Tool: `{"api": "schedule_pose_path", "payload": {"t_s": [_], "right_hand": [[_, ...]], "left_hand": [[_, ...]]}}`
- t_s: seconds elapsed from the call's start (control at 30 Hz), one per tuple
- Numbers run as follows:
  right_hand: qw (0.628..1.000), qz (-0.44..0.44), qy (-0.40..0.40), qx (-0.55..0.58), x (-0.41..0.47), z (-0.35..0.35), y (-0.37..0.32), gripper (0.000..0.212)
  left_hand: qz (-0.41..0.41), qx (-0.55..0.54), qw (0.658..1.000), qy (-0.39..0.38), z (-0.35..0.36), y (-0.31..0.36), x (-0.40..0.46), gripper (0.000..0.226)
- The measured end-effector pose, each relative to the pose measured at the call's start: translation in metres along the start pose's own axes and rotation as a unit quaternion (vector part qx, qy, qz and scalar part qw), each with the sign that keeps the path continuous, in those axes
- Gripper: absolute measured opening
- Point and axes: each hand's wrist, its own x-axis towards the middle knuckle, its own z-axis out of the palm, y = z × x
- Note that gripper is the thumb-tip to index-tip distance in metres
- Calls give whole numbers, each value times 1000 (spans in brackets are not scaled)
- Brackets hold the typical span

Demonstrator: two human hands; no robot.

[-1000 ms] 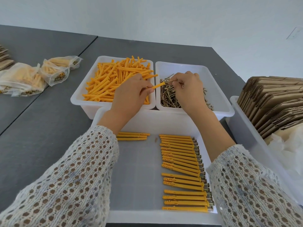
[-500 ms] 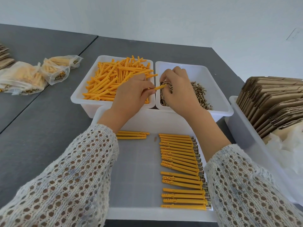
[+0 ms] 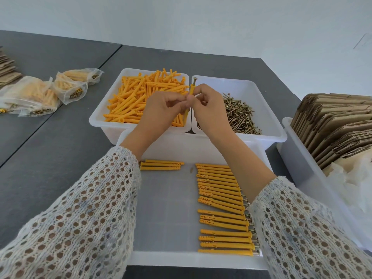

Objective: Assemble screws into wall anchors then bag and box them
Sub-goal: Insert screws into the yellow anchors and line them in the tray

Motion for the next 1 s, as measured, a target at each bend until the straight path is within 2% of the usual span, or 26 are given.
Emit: {"api": "schedule_pose_path", "payload": {"t_s": [0.07,0.1,0.17,0.2,0.27,0.33,0.4,0.47,0.6,0.7,0.83,1.0], "right_hand": [[995,55,-17,86,4,-5,-4,17],[988,84,-49,124,5,-10,-5,18],[965,118,-178,150,2,-18,-8,19],[949,117,-265,121,-3,-19,-11,18],[898,77,-432,-19,-17,-11,-18,18],[835,13,-523,-173,-36,10,-23,20],[798,-69,-525,-288,-59,38,-21,21],[786,-140,-474,-372,-80,62,-16,17],[772,-214,-409,-438,-94,81,-10,11],[782,-220,-403,-422,-89,82,-7,11],[788,-221,-388,-424,-83,81,-1,26],[802,-197,-391,-406,-80,81,0,23]], "left_hand": [[-30,-69,996,46,-4,-1,2,25],[-60,-106,990,76,-6,-2,3,31],[-129,-173,969,123,-10,-5,7,42],[-153,-196,959,137,-12,-7,8,46],[-182,-234,942,158,-14,-9,10,49],[-197,-283,922,176,-15,-9,11,49],[-207,-314,907,191,-16,-9,11,48],[-213,-318,903,194,-17,-9,11,48],[-220,-318,902,191,-17,-8,12,47],[-218,-313,904,191,-18,-9,12,47],[-219,-306,907,187,-17,-11,13,45],[-206,-252,929,176,-15,-12,14,41]]}}
